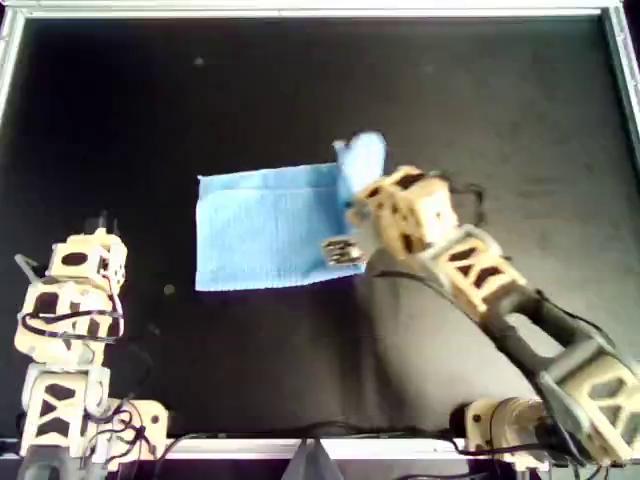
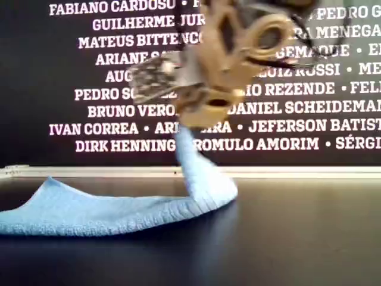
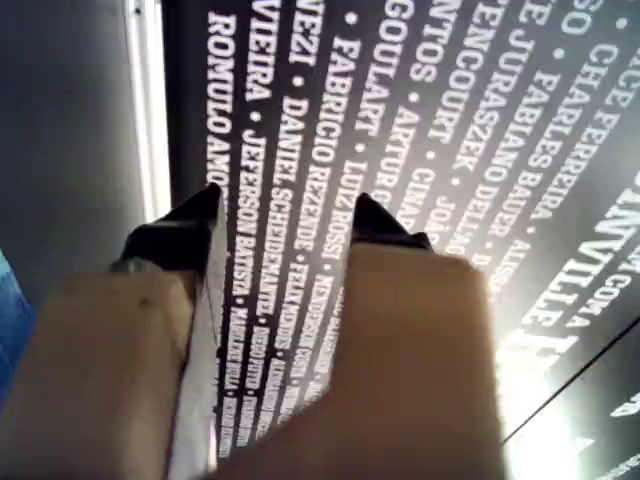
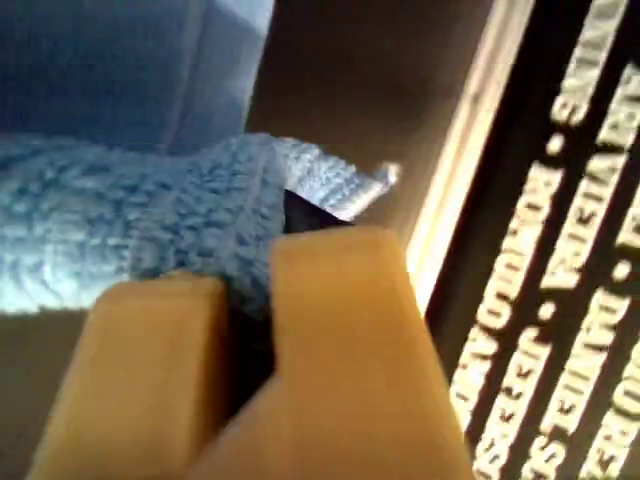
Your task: Fold a cloth
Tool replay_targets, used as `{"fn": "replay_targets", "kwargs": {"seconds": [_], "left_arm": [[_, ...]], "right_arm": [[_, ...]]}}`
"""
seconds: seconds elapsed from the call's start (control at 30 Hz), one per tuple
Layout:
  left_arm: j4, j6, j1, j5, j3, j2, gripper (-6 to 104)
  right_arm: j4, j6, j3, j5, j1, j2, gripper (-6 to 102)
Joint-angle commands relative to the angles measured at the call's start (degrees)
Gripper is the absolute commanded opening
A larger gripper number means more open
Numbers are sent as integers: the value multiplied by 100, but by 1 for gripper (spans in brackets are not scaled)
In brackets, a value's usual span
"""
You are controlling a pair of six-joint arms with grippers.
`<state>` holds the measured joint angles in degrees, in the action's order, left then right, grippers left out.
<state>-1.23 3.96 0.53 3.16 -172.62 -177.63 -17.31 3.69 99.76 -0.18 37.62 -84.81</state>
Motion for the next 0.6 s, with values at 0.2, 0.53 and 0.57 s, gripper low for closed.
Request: {"fn": "replay_targets", "kwargs": {"seconds": [0.2,0.53,0.57], "left_arm": [[79,-26,-88,26,79,-88,46],[79,-26,-88,26,79,-88,45],[79,-26,-88,26,79,-88,45]], "right_arm": [[220,-62,-2698,35,844,1415,0],[220,-62,-4816,35,1907,3445,1],[220,-62,-4992,35,1960,3621,1]]}}
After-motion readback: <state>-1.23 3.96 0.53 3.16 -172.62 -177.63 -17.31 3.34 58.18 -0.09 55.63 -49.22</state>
